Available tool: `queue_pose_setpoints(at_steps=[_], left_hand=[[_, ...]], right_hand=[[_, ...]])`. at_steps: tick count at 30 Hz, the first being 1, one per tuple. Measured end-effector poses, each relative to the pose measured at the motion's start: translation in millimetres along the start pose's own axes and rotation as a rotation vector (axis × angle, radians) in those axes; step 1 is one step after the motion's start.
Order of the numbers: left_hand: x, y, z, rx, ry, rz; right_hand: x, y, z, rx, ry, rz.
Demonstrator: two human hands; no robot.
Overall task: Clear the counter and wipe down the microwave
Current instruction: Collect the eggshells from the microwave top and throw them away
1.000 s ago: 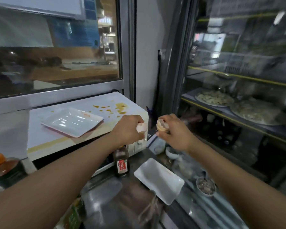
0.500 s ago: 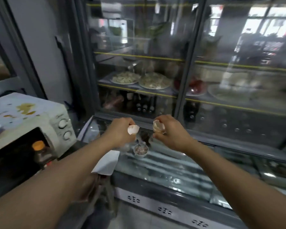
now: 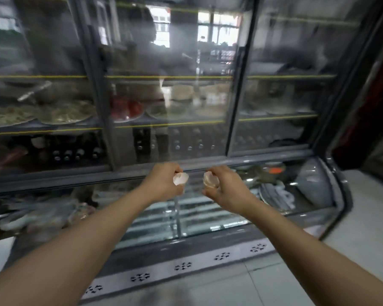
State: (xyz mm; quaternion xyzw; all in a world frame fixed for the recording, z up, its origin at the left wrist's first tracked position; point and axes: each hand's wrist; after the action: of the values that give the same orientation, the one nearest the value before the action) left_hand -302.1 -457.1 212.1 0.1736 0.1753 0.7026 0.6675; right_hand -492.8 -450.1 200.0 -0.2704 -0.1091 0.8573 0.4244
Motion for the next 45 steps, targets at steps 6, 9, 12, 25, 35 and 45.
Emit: queue_pose_setpoints(at_steps=[6, 9, 12, 25, 35, 45], left_hand=[[19.6, 149.0, -95.6, -0.010, -0.118, -0.182], [39.4, 220.2, -140.7, -0.002, -0.160, -0.273], [56.4, 277.0, -175.8, 0.013, -0.206, -0.343], [67.4, 482.3, -308.5, -0.032, -0.406, -0.612], [-29.8, 624.2, -385.0, -0.030, -0.474, -0.772], [-107.2, 756.3, -445.9, -0.036, -0.518, -0.830]], right_hand=[[123.3, 88.5, 93.3, 0.061, 0.063, -0.189], [186.9, 126.4, 135.7, 0.095, 0.083, -0.306], [240.9, 150.8, 174.5, 0.129, 0.115, -0.386], [400.0, 264.7, 284.2, 0.217, 0.278, -0.743], [399.1, 400.6, 351.8, 0.271, 0.334, -0.883], [404.9, 517.6, 424.7, 0.267, 0.424, -0.946]])
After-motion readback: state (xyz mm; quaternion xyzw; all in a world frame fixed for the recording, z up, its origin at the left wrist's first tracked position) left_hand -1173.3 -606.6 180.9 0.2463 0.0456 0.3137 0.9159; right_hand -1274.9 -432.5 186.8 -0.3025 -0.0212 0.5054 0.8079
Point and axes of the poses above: each hand's wrist, its own x-axis away from the middle knuckle, its own z-axis out of the back of the hand, y = z × x, and after that the axes turned 13 degrees about z, right-handed
